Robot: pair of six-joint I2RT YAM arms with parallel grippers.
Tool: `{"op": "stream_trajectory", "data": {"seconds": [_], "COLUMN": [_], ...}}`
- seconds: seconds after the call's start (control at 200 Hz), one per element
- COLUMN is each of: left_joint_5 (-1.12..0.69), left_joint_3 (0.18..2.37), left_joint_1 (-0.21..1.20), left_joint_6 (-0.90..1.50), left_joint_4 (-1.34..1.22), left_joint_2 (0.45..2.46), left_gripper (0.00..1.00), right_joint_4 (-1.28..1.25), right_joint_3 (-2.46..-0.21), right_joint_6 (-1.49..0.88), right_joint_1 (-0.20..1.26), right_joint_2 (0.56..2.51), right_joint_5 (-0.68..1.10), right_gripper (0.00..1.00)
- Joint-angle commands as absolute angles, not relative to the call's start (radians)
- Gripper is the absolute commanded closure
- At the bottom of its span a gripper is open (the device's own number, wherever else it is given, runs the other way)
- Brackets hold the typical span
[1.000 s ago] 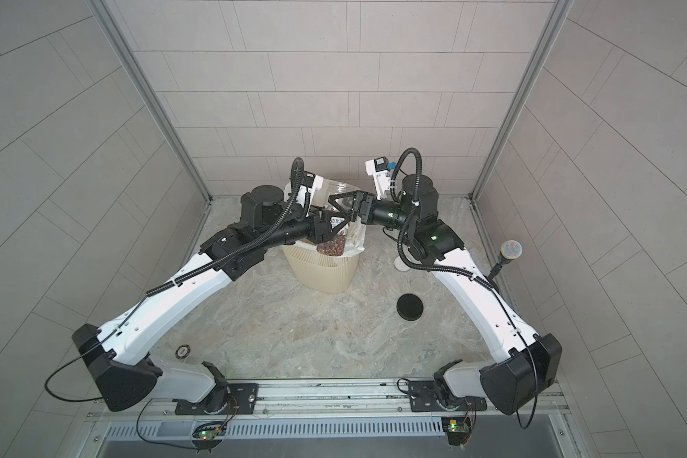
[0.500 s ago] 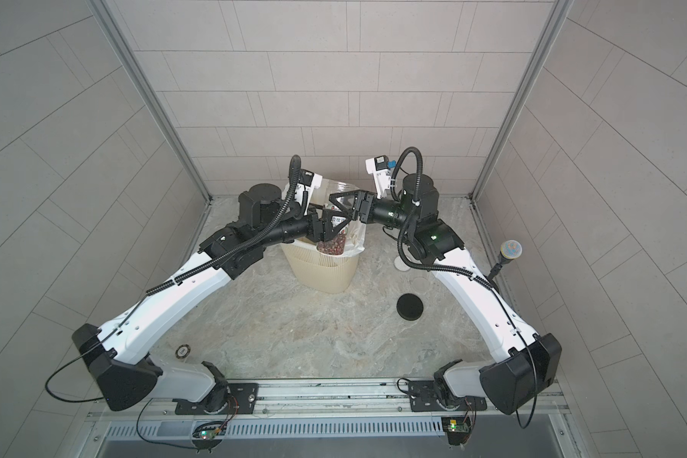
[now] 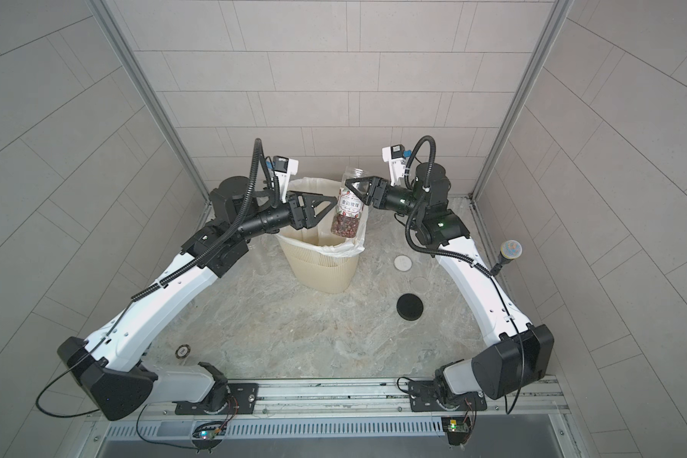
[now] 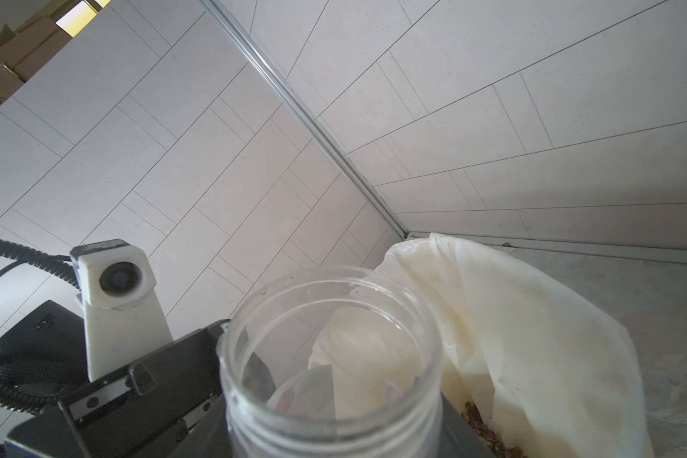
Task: Empty the moldy dried flower tea in the jars
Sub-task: Pour the moldy dried flower tea into the trash bin.
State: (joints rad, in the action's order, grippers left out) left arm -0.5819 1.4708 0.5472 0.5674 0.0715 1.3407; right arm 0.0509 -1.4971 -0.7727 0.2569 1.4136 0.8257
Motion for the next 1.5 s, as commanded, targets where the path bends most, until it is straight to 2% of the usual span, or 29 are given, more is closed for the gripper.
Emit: {"op": "stream_trajectory", "data": {"seconds": [0.0, 0.2, 0.3, 0.43, 0.575, 0.851, 0.981, 1.156, 1.496], "left_joint_5": [-0.620, -0.622, -0.626, -0.632, -0.649, -0.749, -0.785, -0.846, -0.862], "left_joint_3": [1.469, 1.483, 1.487, 1.498, 1.540, 1.553, 1.553, 1.534, 1.529], "left_joint_1": [0.512, 0.468, 0.451, 0.432, 0.430, 0.430, 0.434, 0.444, 0.474], "left_joint_6": [0.611, 0.612, 0.615, 0.617, 0.568, 0.614, 0.630, 0.690, 0.657], "left_joint_4": [0.016, 0.059, 0.065, 0.073, 0.156, 0.117, 0.105, 0.033, 0.091], "left_joint_2": [1.315, 1.323, 1.330, 1.346, 1.382, 1.462, 1.490, 1.521, 1.560], "left_gripper": [0.18, 0.19, 0.19, 0.20, 0.22, 0.28, 0.30, 0.34, 0.42], "right_joint_4": [0.126, 0.623, 0.855, 0.997, 1.036, 1.050, 1.021, 0.964, 0.889], "right_joint_3": [-1.582, -1.869, -2.016, -2.066, -2.059, -2.025, -2.004, -1.943, -1.877], "right_joint_6": [-0.674, -0.278, -0.092, 0.074, 0.220, 0.488, 0.543, 0.639, 0.697], "right_joint_1": [0.231, 0.210, 0.210, 0.218, 0.250, 0.357, 0.396, 0.491, 0.566], "right_joint_2": [1.419, 1.488, 1.532, 1.549, 1.549, 1.538, 1.525, 1.500, 1.468], "right_joint_5": [0.884, 0.862, 0.773, 0.641, 0.513, 0.323, 0.310, 0.192, 0.098], "right_gripper": [0.62, 0.63, 0.63, 0.63, 0.63, 0.62, 0.62, 0.64, 0.64]}}
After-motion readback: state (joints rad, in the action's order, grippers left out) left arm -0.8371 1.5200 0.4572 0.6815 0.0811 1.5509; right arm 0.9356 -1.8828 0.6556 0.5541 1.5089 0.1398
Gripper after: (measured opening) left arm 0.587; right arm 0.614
